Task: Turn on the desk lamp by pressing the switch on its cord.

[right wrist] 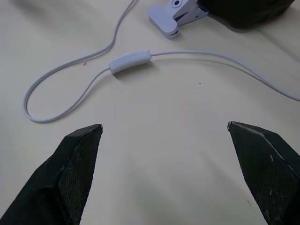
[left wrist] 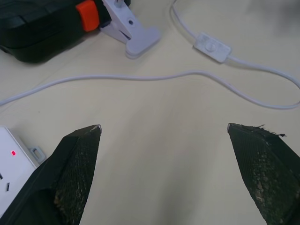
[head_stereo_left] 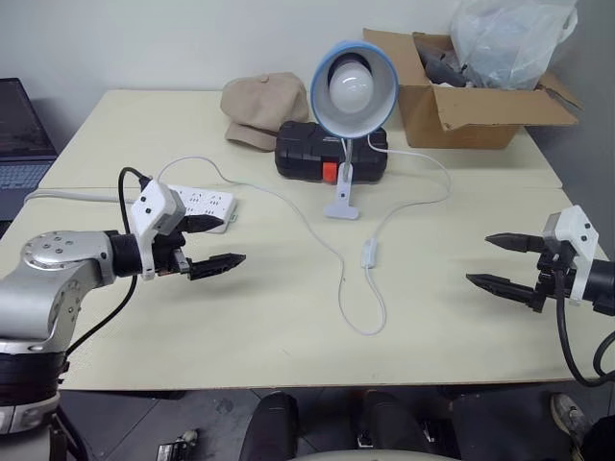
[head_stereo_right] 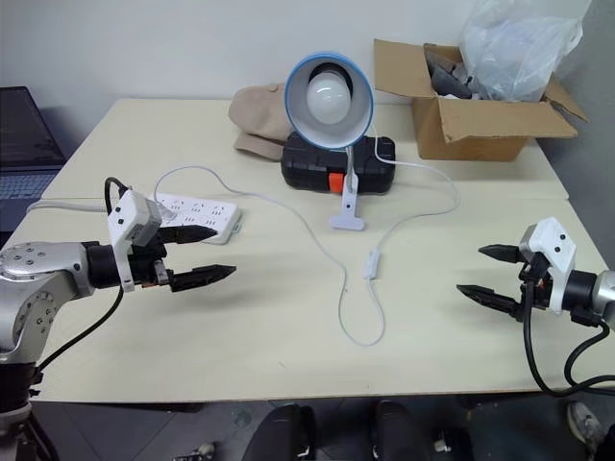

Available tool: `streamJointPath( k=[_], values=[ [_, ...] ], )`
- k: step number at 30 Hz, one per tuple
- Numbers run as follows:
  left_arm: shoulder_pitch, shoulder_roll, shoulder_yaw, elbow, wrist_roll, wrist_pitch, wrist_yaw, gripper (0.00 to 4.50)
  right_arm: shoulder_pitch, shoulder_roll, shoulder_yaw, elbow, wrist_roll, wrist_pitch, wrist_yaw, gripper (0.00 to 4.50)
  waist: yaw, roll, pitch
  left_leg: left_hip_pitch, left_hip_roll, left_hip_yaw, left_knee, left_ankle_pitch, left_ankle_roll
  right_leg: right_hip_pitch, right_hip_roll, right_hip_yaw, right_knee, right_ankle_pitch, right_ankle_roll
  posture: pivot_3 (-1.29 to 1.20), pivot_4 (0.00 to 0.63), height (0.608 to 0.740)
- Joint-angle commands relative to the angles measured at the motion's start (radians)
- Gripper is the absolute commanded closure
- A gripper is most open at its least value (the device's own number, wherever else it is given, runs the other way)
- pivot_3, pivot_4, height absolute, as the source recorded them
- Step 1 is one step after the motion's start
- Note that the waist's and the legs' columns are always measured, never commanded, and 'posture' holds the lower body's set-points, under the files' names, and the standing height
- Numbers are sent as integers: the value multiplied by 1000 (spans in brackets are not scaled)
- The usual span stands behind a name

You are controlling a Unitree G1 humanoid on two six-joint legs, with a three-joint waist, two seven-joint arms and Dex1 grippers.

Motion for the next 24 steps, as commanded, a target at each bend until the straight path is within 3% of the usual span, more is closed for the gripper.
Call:
streamJointPath(
  k=[1,6,15,24],
  values=[
    [-15,-6,16,0,-7,-36,-14,8,9,-16,-34,-28,-6,-21,7,0,0,0,0,0,0,0,0,0,0,0,0,0,0,0,0,0,150,740],
    [15,12,10,-38,-25,19,-22,8,8,-12,-28,-49,0,4,-8,0,-1,0,0,0,0,0,0,0,0,0,0,0,0,0,0,0,150,740],
    [35,-36,48,-29,-40,-56,-34,8,-32,-10,0,-68,8,63,-30,0,1,0,0,0,0,0,0,0,0,0,0,0,0,0,0,0,150,740],
    [7,-13,21,-44,-88,0,-88,8,-166,6,66,-111,72,283,-126,0,0,0,0,0,0,0,1,0,0,0,0,0,0,1,1,0,150,740]
  ],
)
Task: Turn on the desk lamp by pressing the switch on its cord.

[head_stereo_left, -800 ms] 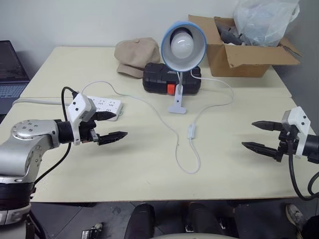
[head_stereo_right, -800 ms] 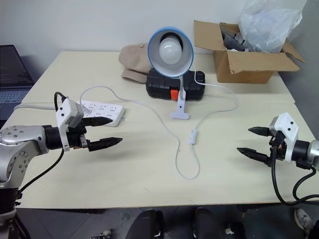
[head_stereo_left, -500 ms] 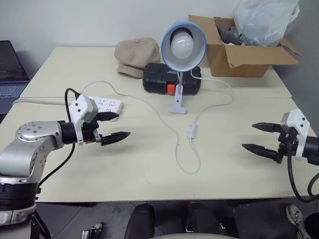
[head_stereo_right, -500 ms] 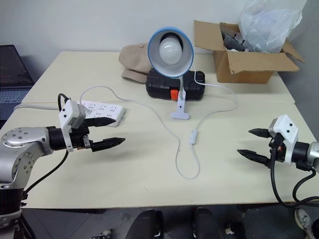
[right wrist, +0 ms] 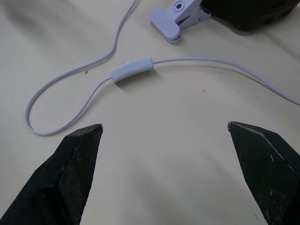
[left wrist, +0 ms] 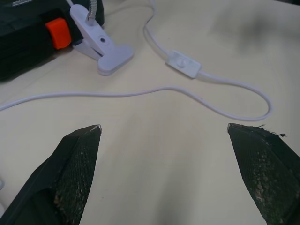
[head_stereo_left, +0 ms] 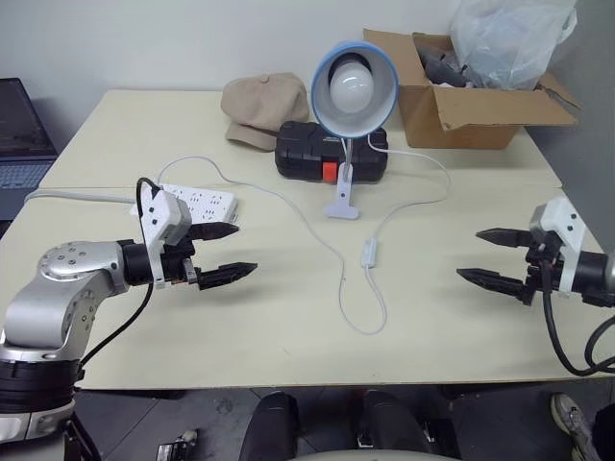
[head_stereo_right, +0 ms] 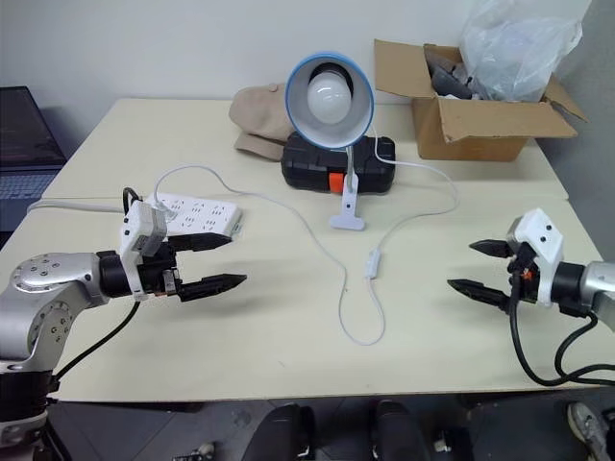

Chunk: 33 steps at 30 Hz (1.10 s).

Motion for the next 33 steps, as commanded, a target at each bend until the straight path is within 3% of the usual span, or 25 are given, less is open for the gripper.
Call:
streamJointPath(
  k=[1,8,15,22,33],
  values=[
    [-24,24,9,-38,-44,38,-25,8,-82,18,21,-45,57,131,-78,0,-1,0,0,0,0,0,0,0,0,0,0,0,0,0,0,0,150,740],
    [-58,36,-72,-80,-41,58,-70,8,-329,227,76,14,133,528,-359,0,-5,0,0,0,0,0,0,0,0,0,0,1,1,0,-1,0,150,740],
    [-86,12,-131,-96,-30,38,-86,8,-523,524,0,160,101,841,-583,0,-5,0,0,-2,0,0,0,0,0,-2,0,1,1,3,-5,0,150,740],
    [-103,-21,-171,-106,-25,31,-87,8,-620,697,-41,277,24,875,-701,0,-8,0,0,-4,0,1,0,0,0,-4,0,1,1,3,-5,0,150,740],
    [-94,-44,-172,-109,-16,17,-73,8,-665,768,-16,394,-38,809,-729,0,-15,0,0,-16,-1,2,2,0,0,-19,0,3,8,3,-5,0,150,740]
  ],
)
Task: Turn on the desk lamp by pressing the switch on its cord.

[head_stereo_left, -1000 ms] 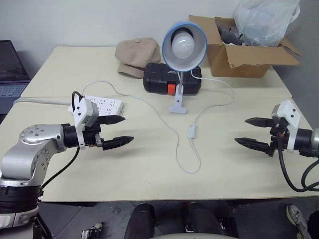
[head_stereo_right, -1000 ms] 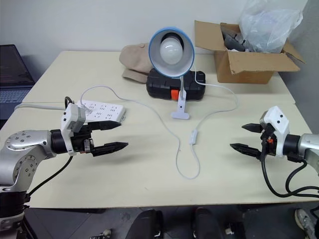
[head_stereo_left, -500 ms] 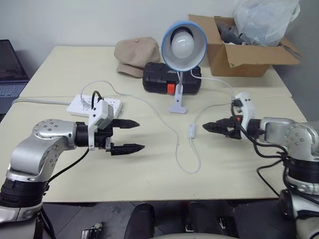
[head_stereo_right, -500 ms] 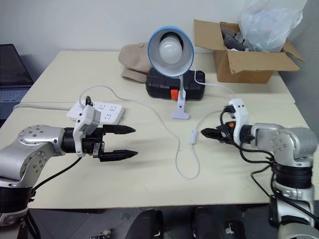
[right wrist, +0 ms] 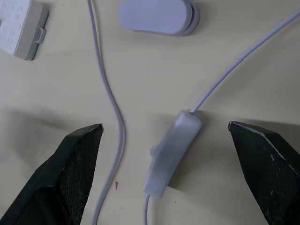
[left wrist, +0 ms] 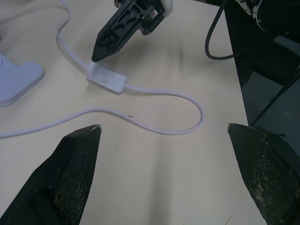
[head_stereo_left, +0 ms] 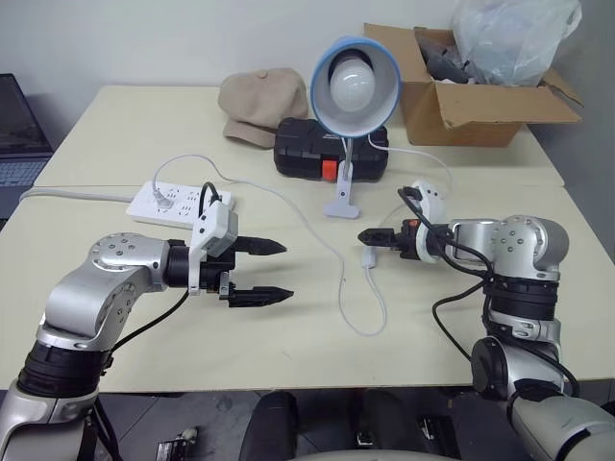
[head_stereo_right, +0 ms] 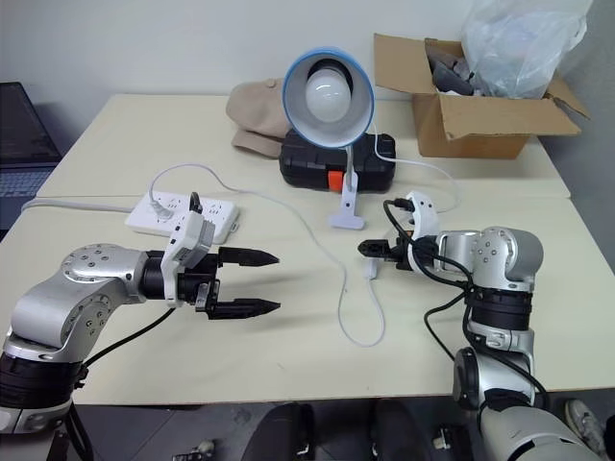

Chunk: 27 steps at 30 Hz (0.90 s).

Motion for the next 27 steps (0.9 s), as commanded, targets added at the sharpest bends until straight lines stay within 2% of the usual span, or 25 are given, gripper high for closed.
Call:
streamJointPath(
  k=[1,26,27],
  values=[
    [-3,-10,10,-25,5,-26,15,8,-36,-2,-3,16,-4,-28,5,0,-2,0,0,0,0,0,0,0,0,0,0,0,1,0,0,0,150,740],
    [31,-33,14,-30,11,-45,36,8,-96,13,58,141,-11,-72,25,0,-14,0,0,2,0,0,0,0,0,-1,0,0,5,0,0,0,150,740],
    [31,-34,16,-29,11,-45,39,2,-97,15,61,148,-12,-77,25,183,-14,0,0,2,0,0,0,0,0,-1,0,0,5,0,0,0,150,740]
  ],
)
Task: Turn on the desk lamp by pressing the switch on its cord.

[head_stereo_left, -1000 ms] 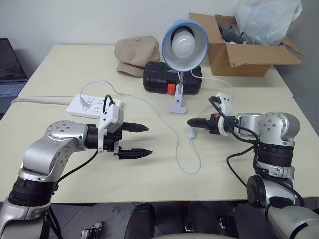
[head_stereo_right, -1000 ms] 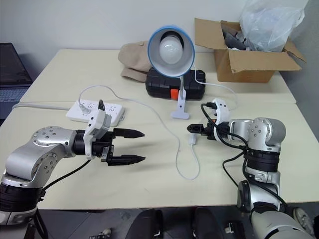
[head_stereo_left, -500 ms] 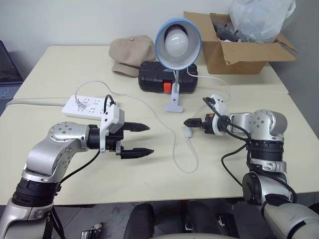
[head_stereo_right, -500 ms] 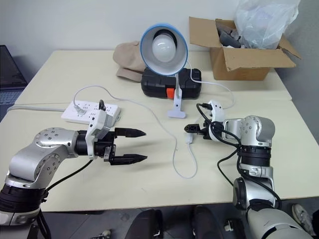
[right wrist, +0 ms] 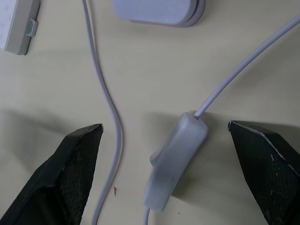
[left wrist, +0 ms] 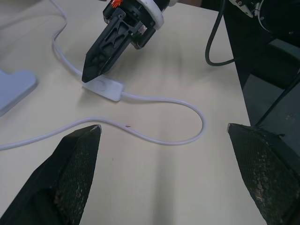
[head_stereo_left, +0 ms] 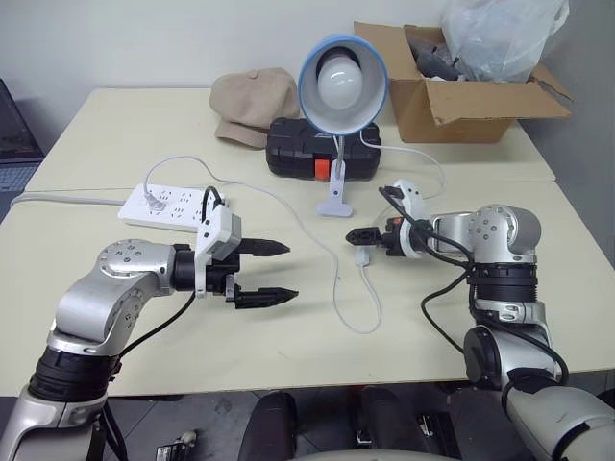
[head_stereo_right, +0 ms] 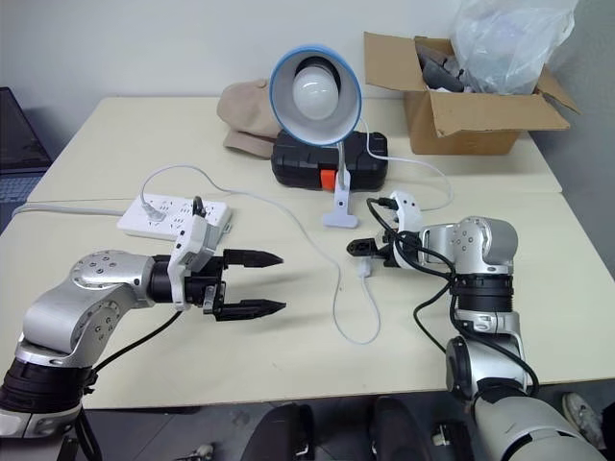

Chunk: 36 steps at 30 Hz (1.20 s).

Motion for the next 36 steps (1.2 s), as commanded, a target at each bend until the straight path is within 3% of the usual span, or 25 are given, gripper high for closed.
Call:
streamJointPath(
  k=[1,18,24,31,36],
  values=[
    [-1,0,16,-29,-3,-12,10,0,-24,5,3,8,-3,-27,12,368,0,0,0,0,0,0,0,0,0,0,0,0,0,0,0,0,150,740],
    [-4,3,27,-24,-9,-7,22,0,-17,-1,-33,66,14,-55,55,4080,0,0,0,0,0,0,0,0,0,0,0,0,0,0,0,0,150,740],
    [-48,-15,58,0,-60,40,47,0,-2,24,-113,-14,79,-15,67,4104,0,0,0,0,0,0,0,0,0,0,0,0,0,0,0,0,150,740],
    [-242,-81,163,82,-276,275,141,0,64,132,-271,-230,181,-103,39,4104,1,0,0,-1,0,-1,1,0,0,0,0,-1,1,0,0,0,150,740],
    [-333,-115,137,150,-349,383,125,0,131,195,-310,-352,288,-136,55,4104,-1,0,0,-1,0,-1,0,0,0,0,0,-1,0,0,0,0,150,740]
  ],
)
